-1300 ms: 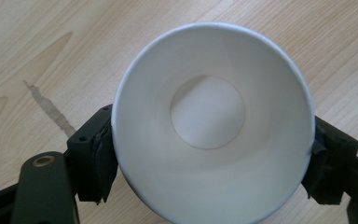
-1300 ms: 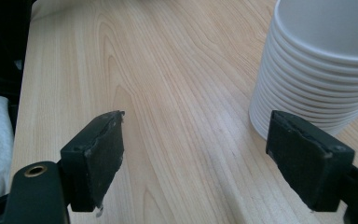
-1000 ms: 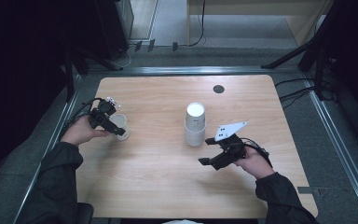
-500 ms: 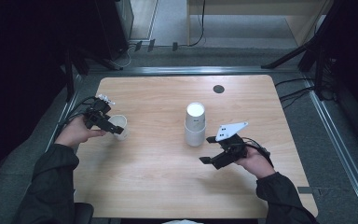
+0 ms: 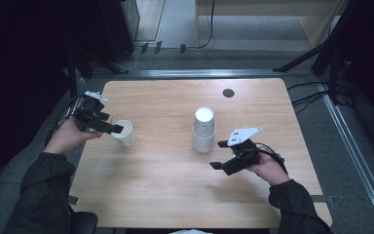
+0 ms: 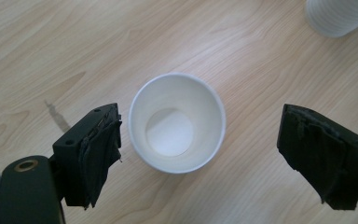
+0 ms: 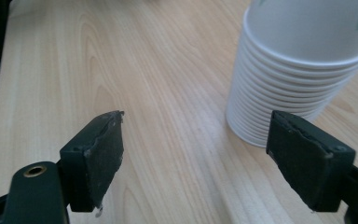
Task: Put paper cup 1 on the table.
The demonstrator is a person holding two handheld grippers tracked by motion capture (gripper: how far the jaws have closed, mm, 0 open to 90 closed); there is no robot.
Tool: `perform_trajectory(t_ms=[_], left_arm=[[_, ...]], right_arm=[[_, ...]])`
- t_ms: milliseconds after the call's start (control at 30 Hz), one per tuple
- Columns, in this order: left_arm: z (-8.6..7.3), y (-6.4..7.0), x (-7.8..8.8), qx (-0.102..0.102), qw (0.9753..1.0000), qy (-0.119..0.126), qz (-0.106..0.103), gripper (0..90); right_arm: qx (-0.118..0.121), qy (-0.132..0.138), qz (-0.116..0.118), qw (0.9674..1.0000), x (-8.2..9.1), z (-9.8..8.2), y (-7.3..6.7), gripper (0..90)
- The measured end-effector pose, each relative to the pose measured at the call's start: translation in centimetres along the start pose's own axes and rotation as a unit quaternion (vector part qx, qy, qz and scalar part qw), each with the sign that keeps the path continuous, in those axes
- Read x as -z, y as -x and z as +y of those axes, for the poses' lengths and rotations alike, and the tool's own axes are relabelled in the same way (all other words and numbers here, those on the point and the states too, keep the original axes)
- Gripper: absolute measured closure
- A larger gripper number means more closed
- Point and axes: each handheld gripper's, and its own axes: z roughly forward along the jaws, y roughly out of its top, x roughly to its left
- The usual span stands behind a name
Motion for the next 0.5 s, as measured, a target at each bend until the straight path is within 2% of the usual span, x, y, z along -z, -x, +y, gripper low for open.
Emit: perform_trajectory(t_ms=[100,200,300,367,500], left_arm=[[0.6,1.1,0.3,-0.011,0.9998,0.012,-0.012,13.8],[1.1,2.0,0.2,-0.025,0.9995,0.015,-0.015,13.8],[1.7,2.9,-0.2,-0.039,0.9989,0.018,-0.021,13.8],[2.0,3.6,-0.6,-0.046,0.9982,0.025,-0.030,13.8],[2.5,4.8,-1.3,-0.057,0.9968,0.033,-0.045,13.8]], right_arm=[[-0.008,0.003,-0.010,0.9999,0.2,0.0,0.2,18.9],[-0.009,-0.001,-0.023,0.9997,0.4,0.1,0.4,17.5],[-0.030,-0.002,-0.038,0.9988,0.7,0.3,0.8,17.4],[-0.045,-0.002,-0.030,0.9985,0.9,0.5,1.1,17.4],[-0.053,0.005,-0.029,0.9982,1.5,0.7,1.3,17.5]])
